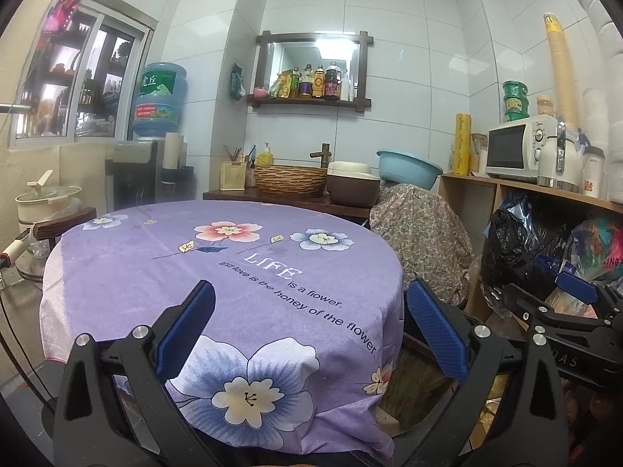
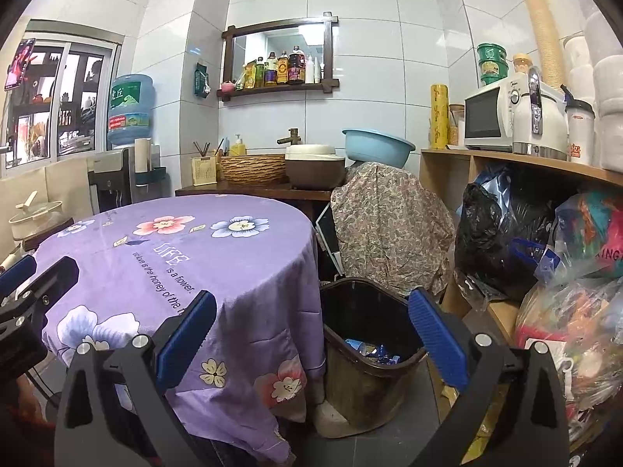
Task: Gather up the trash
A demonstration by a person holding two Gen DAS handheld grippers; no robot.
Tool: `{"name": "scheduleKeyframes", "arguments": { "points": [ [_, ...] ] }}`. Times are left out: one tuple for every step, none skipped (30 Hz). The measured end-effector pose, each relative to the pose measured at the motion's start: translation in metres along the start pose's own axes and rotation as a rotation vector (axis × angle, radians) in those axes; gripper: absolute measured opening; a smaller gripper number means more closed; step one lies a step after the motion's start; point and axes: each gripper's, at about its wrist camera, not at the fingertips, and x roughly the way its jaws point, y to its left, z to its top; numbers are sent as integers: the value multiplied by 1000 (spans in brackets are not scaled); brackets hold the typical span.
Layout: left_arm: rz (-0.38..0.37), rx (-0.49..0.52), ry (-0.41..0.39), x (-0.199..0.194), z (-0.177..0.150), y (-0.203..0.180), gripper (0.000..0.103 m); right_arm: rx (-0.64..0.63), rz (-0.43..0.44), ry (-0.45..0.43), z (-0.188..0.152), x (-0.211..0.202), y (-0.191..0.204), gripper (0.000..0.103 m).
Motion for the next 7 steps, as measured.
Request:
{"name": "scheduleKeyframes", "arguments": {
  "points": [
    [1,0,1,0,0,0,97,0,0,0,0,0,0,98],
    [1,1,1,0,0,0,97,0,0,0,0,0,0,98],
    [2,1,2,0,-1,0,97,2,1,0,0,0,-1,98],
    [2,0,3,0,0,0,97,1,1,0,0,0,-1,98],
    [2,1,4,0,-1,0,97,1,1,0,0,0,-1,98],
    [3,1,4,0,-1,0,97,0,2,1,0,0,-1,98],
    [3,1,3,0,0,1,97,1,1,2,0,0,0,98]
  ]
}}
